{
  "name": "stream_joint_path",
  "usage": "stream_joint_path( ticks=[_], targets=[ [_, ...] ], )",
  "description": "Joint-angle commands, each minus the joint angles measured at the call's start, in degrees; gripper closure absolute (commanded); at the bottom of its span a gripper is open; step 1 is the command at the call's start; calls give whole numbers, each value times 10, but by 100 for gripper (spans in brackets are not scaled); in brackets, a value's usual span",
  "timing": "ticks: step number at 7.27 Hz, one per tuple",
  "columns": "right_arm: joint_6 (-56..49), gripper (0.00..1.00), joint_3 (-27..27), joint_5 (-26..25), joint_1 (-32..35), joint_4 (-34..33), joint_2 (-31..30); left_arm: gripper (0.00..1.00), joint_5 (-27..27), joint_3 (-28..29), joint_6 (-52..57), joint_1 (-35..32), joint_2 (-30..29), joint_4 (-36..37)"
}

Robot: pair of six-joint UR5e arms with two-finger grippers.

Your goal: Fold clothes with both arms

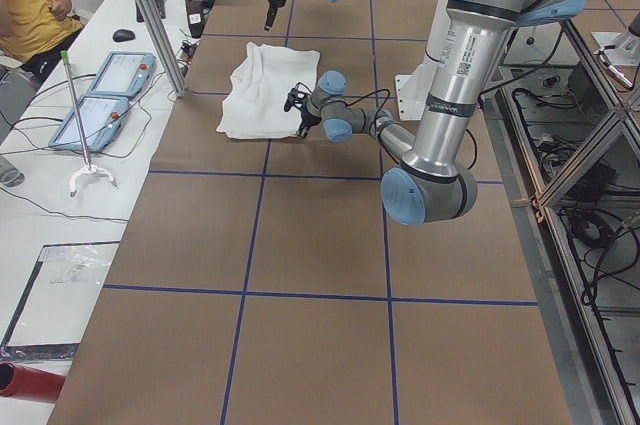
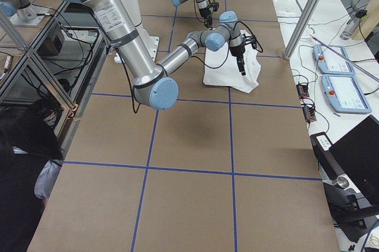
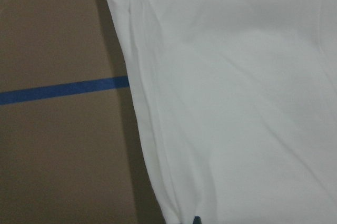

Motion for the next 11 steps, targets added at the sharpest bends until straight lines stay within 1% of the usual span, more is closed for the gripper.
stream_joint_path(
  ticks=[1,2,3,4,5,6,7,8,9,10,11],
  targets=[
    [3,0,1,0,-11,1,4,100,-1,49,125,-87,4,-2],
    [3,0,1,0,-13,1,4,100,-1,107,167,-133,-16,-13],
    [3,0,1,0,-16,1,4,100,0,186,189,-166,-58,-45],
    [12,0,3,-1,-20,1,4,100,14,275,192,-179,-115,-69],
    [22,0,7,-1,-25,1,6,100,40,351,191,-181,-186,-71],
    [25,0,17,-3,-33,1,6,100,49,422,190,-185,-248,-72],
    [49,0,21,-3,-42,1,6,100,56,456,190,-185,-277,-74],
    [75,0,20,-7,-55,1,18,36,54,455,190,-188,-273,-93],
    [113,0,18,-14,-75,1,29,0,47,438,190,-192,-258,-112],
    [168,0,15,-28,-99,0,46,0,8,398,195,-199,-236,-117],
    [245,2,13,-36,-122,0,53,0,-16,356,195,-202,-201,-118]
  ],
)
